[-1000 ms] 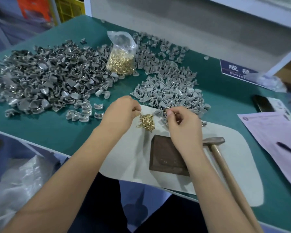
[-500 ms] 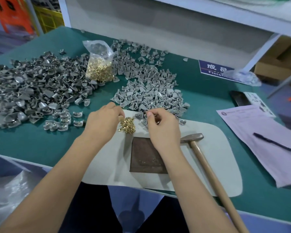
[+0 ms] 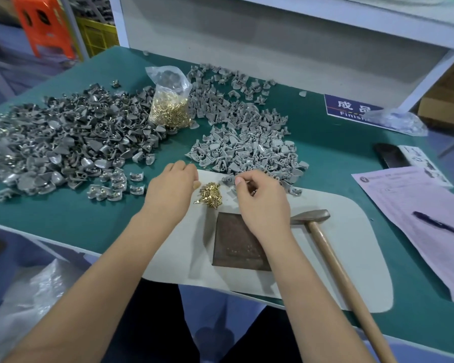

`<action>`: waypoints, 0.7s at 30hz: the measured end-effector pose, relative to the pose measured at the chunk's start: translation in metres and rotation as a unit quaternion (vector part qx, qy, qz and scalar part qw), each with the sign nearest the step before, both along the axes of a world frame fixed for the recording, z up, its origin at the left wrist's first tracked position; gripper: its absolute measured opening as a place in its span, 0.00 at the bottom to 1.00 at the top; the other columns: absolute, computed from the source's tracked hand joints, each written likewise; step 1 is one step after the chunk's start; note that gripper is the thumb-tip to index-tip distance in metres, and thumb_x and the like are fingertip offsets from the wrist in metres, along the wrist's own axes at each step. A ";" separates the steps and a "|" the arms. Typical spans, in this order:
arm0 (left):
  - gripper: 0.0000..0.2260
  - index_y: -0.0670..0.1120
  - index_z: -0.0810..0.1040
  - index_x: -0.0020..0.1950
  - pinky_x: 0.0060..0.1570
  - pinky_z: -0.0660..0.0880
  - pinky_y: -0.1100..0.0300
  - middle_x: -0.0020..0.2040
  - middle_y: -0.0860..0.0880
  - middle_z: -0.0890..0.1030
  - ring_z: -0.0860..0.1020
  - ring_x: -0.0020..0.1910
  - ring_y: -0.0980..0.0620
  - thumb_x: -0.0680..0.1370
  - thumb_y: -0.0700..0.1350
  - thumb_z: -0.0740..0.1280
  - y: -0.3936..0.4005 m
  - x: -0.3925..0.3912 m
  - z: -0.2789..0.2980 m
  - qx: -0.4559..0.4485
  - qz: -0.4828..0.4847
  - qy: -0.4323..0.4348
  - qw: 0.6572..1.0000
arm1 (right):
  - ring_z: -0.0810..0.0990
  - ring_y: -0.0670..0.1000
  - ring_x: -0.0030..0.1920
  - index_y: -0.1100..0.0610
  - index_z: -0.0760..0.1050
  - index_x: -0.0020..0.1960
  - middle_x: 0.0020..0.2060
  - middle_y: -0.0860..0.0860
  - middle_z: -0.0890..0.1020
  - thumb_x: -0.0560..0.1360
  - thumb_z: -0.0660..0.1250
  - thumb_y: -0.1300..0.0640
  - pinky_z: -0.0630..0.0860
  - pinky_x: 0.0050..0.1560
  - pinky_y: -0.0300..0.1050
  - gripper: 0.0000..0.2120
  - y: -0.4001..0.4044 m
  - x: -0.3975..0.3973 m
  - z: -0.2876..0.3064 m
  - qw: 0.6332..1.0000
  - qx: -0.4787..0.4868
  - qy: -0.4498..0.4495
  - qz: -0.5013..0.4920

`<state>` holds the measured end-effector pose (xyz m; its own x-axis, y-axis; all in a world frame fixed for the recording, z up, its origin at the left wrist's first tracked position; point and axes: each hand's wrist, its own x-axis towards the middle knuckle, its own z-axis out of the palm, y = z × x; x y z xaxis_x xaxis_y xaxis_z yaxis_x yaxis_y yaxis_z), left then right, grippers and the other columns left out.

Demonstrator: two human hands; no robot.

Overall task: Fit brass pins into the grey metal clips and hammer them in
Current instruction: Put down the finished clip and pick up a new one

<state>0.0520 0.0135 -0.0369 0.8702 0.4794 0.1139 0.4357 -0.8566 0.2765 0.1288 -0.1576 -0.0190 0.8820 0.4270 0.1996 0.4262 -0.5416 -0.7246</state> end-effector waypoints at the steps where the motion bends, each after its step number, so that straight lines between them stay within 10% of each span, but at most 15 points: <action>1: 0.08 0.47 0.73 0.56 0.48 0.76 0.47 0.54 0.48 0.74 0.72 0.57 0.46 0.84 0.50 0.61 -0.001 0.000 -0.001 0.010 0.001 0.009 1.000 | 0.80 0.46 0.42 0.45 0.82 0.49 0.41 0.40 0.83 0.81 0.66 0.50 0.76 0.42 0.45 0.06 0.000 -0.001 0.000 1.000 -0.001 -0.002 0.007; 10: 0.08 0.51 0.76 0.45 0.34 0.66 0.70 0.38 0.57 0.78 0.73 0.34 0.66 0.83 0.48 0.63 -0.033 0.014 0.021 -0.313 -0.032 -0.190 0.930 | 0.83 0.46 0.46 0.45 0.81 0.55 0.43 0.41 0.84 0.76 0.73 0.57 0.80 0.51 0.52 0.11 -0.001 -0.001 0.002 0.991 0.096 0.033 0.084; 17: 0.10 0.49 0.85 0.43 0.40 0.73 0.62 0.40 0.47 0.85 0.78 0.38 0.55 0.80 0.51 0.68 -0.042 0.019 0.027 -0.472 -0.032 -0.208 0.856 | 0.83 0.40 0.40 0.46 0.85 0.47 0.38 0.39 0.86 0.76 0.73 0.63 0.76 0.41 0.31 0.11 -0.005 0.000 0.005 0.976 0.214 0.033 0.018; 21: 0.04 0.56 0.83 0.49 0.38 0.71 0.62 0.43 0.61 0.83 0.76 0.42 0.67 0.79 0.52 0.69 -0.029 0.028 0.022 -0.206 -0.028 -0.130 0.969 | 0.84 0.50 0.42 0.49 0.82 0.47 0.40 0.44 0.85 0.79 0.70 0.55 0.82 0.46 0.54 0.04 -0.004 0.002 0.003 0.972 0.217 0.049 -0.069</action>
<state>0.0801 -0.0155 -0.0151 0.8636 0.4839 0.1417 0.2615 -0.6701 0.6947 0.1311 -0.1617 -0.0158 0.9490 0.1972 0.2461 0.2877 -0.2219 -0.9317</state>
